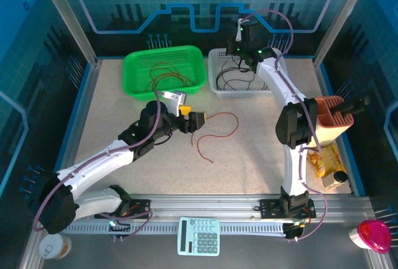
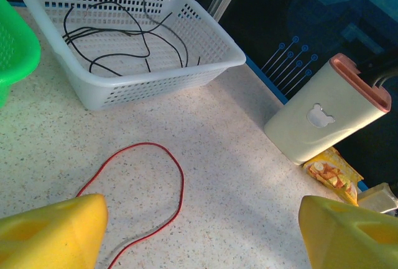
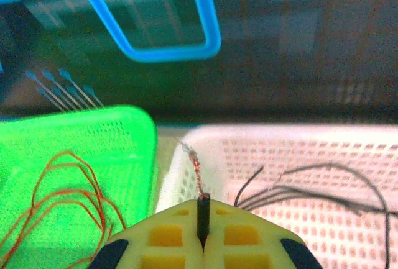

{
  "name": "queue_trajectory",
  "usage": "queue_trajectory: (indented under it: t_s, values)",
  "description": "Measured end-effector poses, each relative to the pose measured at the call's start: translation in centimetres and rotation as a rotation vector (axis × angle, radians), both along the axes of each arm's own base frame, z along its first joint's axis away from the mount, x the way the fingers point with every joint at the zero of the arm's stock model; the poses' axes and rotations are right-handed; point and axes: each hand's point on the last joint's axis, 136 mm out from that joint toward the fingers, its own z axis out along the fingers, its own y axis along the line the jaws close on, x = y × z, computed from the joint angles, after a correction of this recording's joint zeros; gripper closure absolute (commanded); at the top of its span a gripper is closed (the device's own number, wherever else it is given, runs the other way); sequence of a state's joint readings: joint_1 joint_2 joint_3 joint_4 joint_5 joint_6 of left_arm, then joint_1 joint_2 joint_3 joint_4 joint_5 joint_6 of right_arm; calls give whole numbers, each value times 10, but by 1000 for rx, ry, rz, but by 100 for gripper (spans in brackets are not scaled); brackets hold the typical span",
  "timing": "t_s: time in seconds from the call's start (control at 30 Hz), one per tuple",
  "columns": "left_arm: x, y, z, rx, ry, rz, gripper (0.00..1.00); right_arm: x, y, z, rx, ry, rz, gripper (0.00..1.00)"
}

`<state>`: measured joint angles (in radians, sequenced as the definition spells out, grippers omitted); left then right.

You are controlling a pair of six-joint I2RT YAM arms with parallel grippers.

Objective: Untangle the cables

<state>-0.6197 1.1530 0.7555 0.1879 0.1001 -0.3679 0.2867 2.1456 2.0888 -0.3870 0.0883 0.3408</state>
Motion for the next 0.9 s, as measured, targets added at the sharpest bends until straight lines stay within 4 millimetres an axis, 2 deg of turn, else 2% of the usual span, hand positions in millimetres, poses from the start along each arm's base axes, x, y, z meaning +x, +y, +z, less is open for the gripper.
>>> queue_trajectory:
  t_s: [0.23, 0.33, 0.37, 0.4, 0.53, 0.6, 0.73, 0.9]
  values:
    - [-1, 1, 3, -4, -5, 0, 18, -15, 1, -100, -35, 250, 29, 100]
    - [-2, 2, 5, -9, -9, 1, 18, -23, -3, -133, -42, 340, 29, 100]
    - [-2, 2, 6, -11, -10, 1, 17, -25, -4, -141, -42, 361, 28, 94]
    - [-3, 2, 7, -15, -10, 2, 17, -26, -6, -148, -40, 382, 24, 83]
    - [-4, 3, 11, -30, -7, 6, 17, -30, -11, -157, -7, 431, 16, 36]
    - [-5, 4, 13, -35, -7, 7, 17, -29, -13, -157, 11, 434, 17, 23]
    - [-7, 5, 14, -34, -6, 8, 17, -29, -14, -155, 43, 440, 24, 10]
    - [-7, 6, 12, -31, -1, 10, 17, -30, -8, -146, 80, 434, 52, 5]
